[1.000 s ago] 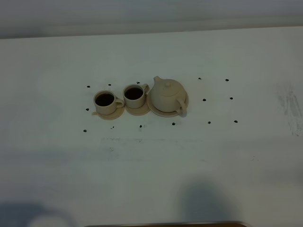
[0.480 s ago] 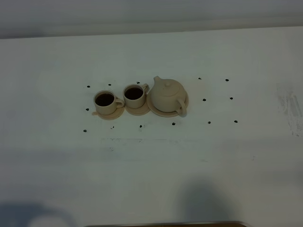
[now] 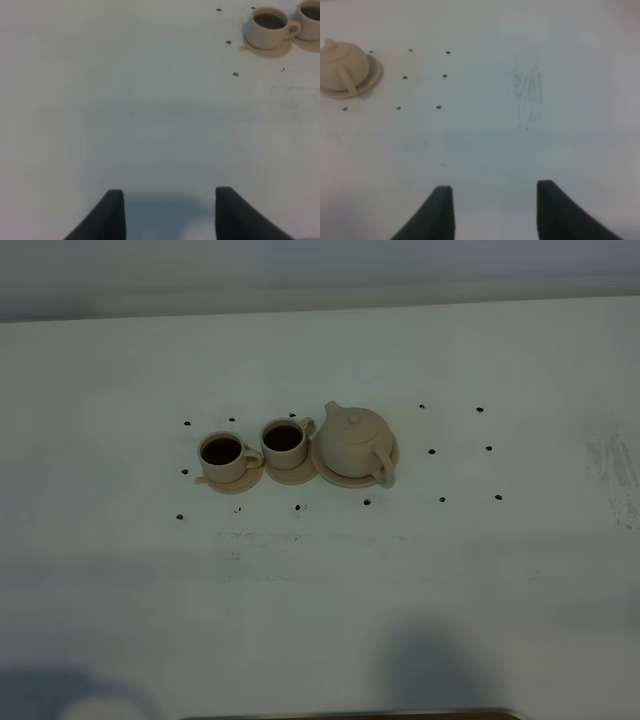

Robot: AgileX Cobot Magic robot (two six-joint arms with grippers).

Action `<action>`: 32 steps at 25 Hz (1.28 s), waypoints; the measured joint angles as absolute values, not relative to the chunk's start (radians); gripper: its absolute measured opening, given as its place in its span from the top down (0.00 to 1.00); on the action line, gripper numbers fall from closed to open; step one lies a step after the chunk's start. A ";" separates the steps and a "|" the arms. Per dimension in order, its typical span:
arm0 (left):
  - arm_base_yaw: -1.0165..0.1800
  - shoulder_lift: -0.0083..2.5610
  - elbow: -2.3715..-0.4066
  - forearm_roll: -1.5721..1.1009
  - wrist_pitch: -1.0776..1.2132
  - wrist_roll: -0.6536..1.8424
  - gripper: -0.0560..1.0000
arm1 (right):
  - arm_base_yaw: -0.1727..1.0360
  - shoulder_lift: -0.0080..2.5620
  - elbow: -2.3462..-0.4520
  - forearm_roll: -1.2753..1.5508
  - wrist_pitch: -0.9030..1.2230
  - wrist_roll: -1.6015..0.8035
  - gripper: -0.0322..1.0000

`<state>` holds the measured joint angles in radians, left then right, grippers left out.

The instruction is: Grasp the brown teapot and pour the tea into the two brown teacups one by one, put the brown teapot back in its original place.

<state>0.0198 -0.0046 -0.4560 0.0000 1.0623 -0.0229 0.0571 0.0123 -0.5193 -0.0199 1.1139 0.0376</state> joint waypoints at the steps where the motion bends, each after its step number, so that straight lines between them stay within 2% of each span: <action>1: 0.020 -0.005 -0.456 0.000 1.062 -0.023 0.50 | 0.057 0.012 -0.519 -0.019 1.114 0.038 0.61; 32: 0.020 -0.005 -0.456 0.000 1.062 -0.024 0.50 | 0.057 0.012 -0.519 -0.009 1.114 0.038 0.61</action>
